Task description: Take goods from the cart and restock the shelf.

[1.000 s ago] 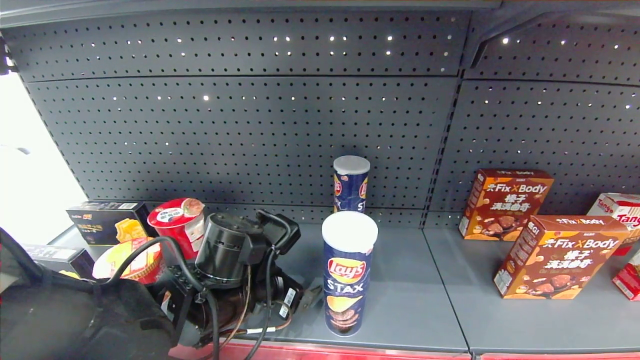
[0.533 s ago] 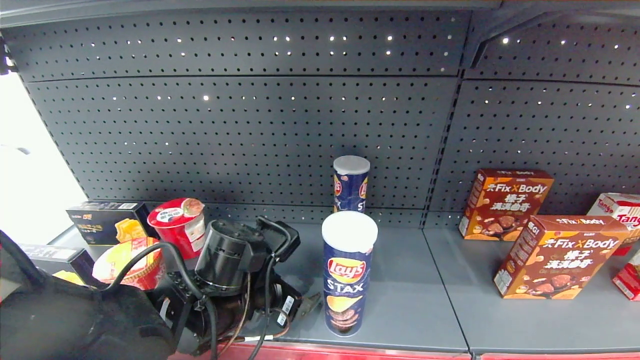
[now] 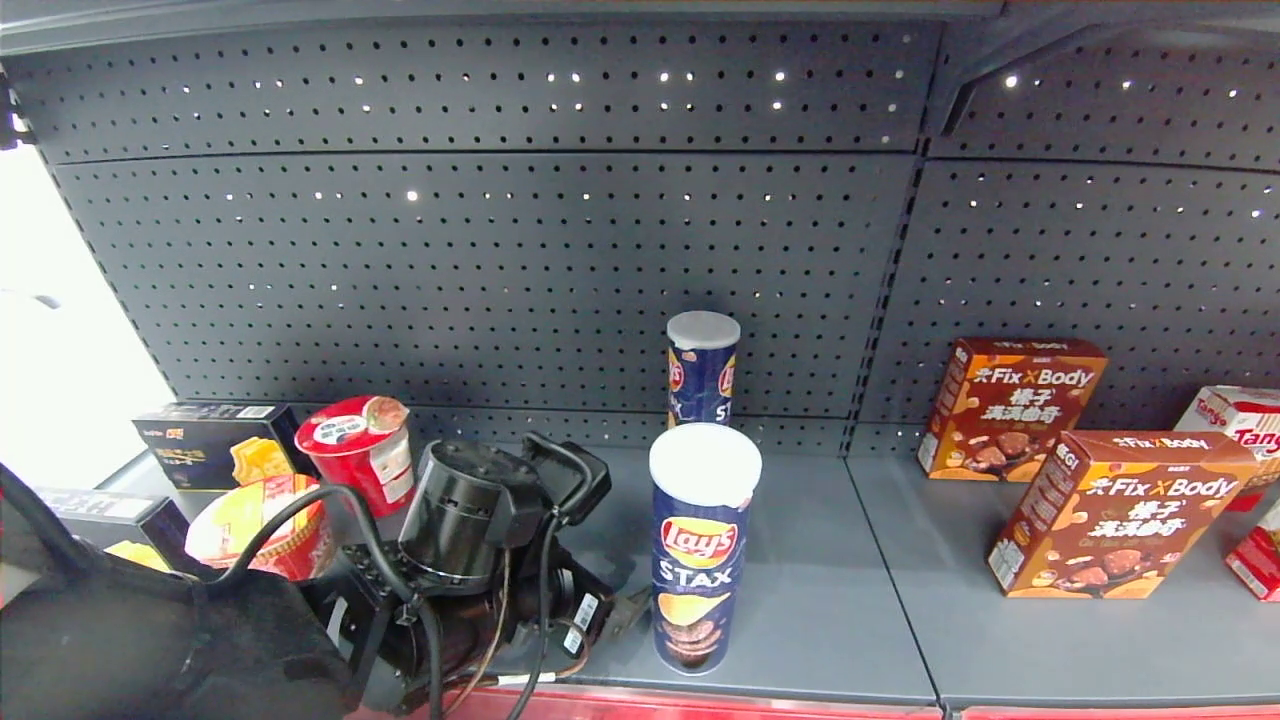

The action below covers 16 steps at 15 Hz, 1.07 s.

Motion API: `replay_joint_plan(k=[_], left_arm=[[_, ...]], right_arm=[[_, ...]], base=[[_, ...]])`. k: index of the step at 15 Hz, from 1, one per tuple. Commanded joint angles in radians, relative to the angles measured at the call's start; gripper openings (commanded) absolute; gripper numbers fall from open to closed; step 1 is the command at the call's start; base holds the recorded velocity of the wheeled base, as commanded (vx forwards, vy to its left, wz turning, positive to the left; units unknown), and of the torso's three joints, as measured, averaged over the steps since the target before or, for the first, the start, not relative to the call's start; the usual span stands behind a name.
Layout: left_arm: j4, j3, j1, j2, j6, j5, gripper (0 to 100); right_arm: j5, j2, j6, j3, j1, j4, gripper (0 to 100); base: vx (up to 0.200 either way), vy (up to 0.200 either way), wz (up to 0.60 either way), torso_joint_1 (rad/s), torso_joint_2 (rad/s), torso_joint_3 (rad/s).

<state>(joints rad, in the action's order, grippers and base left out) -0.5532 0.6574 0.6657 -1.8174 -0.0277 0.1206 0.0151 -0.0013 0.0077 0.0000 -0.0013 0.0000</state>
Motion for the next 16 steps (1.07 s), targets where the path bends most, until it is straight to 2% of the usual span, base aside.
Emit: replay_joint_plan(k=[1, 5, 7, 8, 14, 15, 16], left_arm=[[-0.001, 0.002, 0.002, -0.002, 0.0, 0.001, 100], [-0.001, -0.001, 0.002, -0.003, 0.002, 0.002, 100], [-0.001, -0.006, -0.005, 0.003, 0.026, 0.004, 100], [-0.001, -0.012, -0.014, 0.012, 0.026, 0.005, 100], [0.004, -0.076, -0.137, 0.285, 0.015, -0.004, 100], [0.038, -0.07, -0.161, 0.376, 0.002, -0.004, 100], [0.133, -0.073, -0.201, 0.498, -0.029, -0.004, 100]], right_arm=[[0.0, 0.001, 0.0, 0.0, 0.0, 0.0, 100], [0.0, 0.001, 0.0, 0.0, 0.0, 0.0, 100], [0.0, 0.001, 0.0, 0.0, 0.0, 0.0, 100], [0.0, 0.001, 0.0, 0.0, 0.0, 0.0, 100], [0.0, 0.001, 0.0, 0.0, 0.0, 0.0, 100], [0.0, 0.001, 0.0, 0.0, 0.0, 0.0, 100], [0.0, 0.001, 0.0, 0.0, 0.0, 0.0, 100]], base=[[0.0, 0.0, 0.0, 0.0, 0.0, 0.0], [0.0, 0.0, 0.0, 0.0, 0.0, 0.0], [0.0, 0.0, 0.0, 0.0, 0.0, 0.0], [0.0, 0.0, 0.0, 0.0, 0.0, 0.0], [0.0, 0.0, 0.0, 0.0, 0.0, 0.0], [0.0, 0.0, 0.0, 0.0, 0.0, 0.0], [0.0, 0.0, 0.0, 0.0, 0.0, 0.0]])
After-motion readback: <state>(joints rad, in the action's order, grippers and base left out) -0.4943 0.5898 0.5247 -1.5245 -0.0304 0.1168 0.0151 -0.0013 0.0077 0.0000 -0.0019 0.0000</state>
